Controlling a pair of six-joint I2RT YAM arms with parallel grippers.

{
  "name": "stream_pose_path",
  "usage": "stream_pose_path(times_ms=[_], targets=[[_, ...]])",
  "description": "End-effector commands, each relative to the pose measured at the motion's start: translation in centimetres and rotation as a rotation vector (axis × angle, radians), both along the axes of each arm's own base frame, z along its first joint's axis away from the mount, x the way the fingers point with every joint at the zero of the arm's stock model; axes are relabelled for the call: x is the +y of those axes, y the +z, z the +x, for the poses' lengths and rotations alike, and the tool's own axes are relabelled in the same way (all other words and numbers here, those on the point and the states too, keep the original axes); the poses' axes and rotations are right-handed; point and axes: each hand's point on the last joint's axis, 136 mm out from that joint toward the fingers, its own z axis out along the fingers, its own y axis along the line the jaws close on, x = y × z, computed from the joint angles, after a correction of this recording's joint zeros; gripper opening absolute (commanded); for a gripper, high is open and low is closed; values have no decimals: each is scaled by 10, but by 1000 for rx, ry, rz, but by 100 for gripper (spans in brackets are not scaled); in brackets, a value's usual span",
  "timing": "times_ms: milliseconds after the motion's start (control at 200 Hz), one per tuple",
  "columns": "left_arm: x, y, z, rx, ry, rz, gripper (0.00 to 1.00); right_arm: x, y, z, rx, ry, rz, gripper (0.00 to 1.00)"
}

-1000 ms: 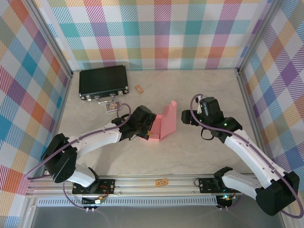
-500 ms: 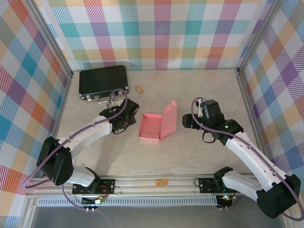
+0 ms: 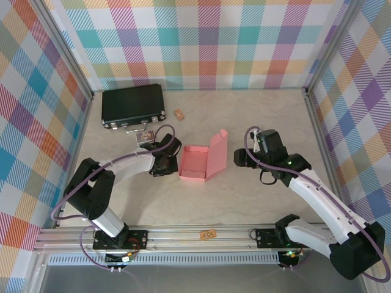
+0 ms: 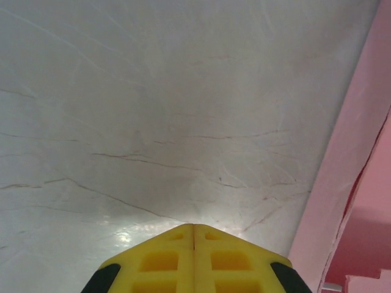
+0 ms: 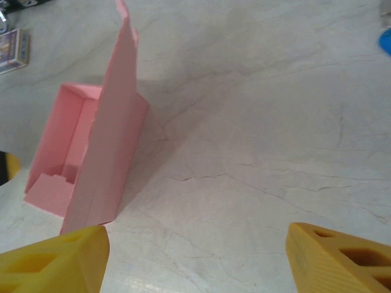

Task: Fold the paper box

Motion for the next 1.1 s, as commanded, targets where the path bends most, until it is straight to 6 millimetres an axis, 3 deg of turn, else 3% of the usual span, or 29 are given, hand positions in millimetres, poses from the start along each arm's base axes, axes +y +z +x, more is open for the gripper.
stream_pose_path(times_ms=[0, 500, 835, 990, 1095], targets=[[-15, -5, -6, 45, -69, -49, 0, 20, 10, -1, -10, 100, 71, 76], [-51, -9, -27, 104, -146, -107, 0, 36, -1, 41, 36, 111, 47, 61], [-104, -12, -37, 114, -156, -277, 0, 25, -19, 109, 43, 77, -36, 61], [-130, -11, -34, 106, -180, -335, 0, 31, -12, 139, 34, 93, -20, 61], [-135, -3, -30, 89, -187, -330, 0, 21, -2, 156, 13, 47, -47, 62]])
